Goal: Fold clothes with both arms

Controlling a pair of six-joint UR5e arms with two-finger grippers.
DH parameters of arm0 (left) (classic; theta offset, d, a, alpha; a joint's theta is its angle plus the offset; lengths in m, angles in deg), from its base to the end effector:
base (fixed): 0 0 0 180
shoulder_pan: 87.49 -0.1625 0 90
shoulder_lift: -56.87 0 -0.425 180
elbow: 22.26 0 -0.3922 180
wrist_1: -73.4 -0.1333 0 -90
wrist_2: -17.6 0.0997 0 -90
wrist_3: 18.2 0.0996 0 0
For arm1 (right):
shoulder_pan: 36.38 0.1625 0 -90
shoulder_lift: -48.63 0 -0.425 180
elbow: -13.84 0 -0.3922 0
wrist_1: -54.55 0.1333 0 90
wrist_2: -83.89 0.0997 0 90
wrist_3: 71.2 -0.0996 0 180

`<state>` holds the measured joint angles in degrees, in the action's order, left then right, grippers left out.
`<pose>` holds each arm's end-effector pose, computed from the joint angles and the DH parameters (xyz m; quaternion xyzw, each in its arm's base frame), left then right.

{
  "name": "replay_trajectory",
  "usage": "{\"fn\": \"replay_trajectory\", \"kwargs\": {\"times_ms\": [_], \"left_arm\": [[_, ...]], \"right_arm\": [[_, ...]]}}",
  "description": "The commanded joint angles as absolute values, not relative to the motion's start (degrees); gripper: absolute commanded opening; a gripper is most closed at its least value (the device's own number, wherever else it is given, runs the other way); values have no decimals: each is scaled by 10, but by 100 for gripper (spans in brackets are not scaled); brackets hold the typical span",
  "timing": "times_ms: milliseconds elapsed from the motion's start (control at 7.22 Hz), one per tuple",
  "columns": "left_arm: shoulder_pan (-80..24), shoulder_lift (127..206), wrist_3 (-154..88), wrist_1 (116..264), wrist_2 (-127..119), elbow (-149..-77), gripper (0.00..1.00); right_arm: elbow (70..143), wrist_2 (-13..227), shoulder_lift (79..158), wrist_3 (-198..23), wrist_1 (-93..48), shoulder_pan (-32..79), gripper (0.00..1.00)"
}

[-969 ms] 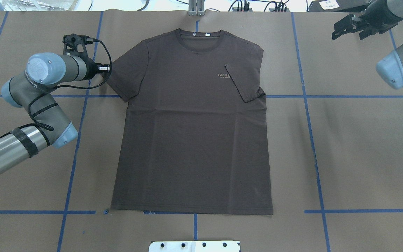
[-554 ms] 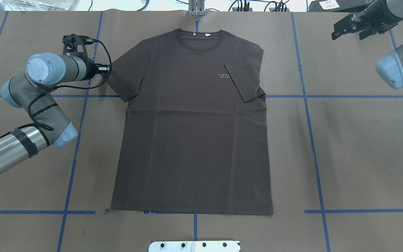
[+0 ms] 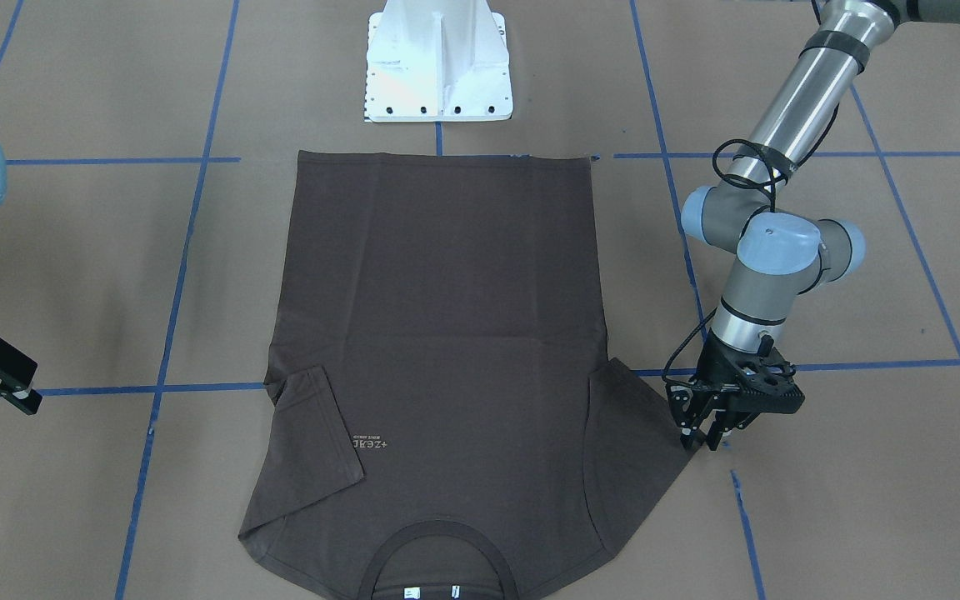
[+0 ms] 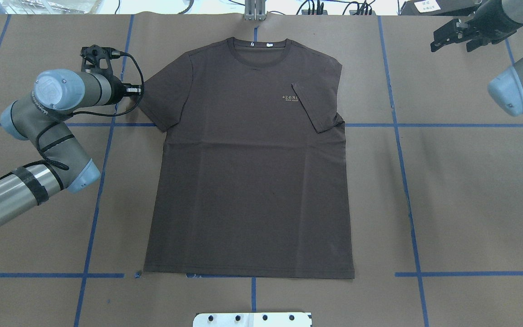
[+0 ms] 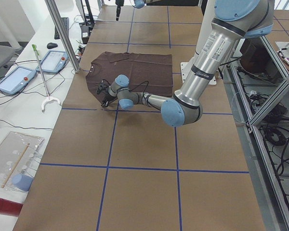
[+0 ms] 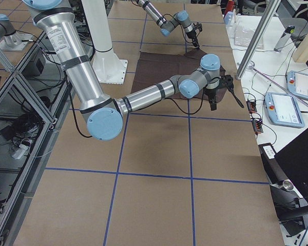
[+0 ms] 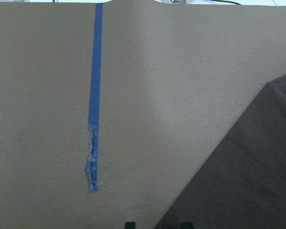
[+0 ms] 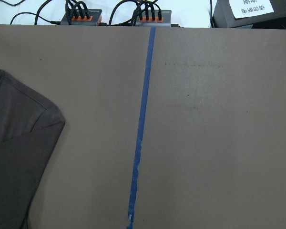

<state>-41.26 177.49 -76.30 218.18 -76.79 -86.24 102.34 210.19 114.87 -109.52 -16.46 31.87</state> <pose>0.4237 -0.6239 0.4616 0.2861 0.4053 -0.0895 0.8637 -0.1763 -0.6425 0.3975 0.1439 -0.4199 0.0196 0.8959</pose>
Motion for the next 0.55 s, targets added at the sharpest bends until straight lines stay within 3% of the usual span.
{"fn": "replay_trajectory", "kwargs": {"times_ms": [0, 415], "left_arm": [[-413, 1775, -763, 2182, -768, -862, 43], [-413, 1774, -762, 2182, -769, -860, 44]], "right_arm": [[1023, 2102, 1149, -1095, -165, 318, 100], [1023, 2102, 1150, -1095, -165, 319, 100]]}}
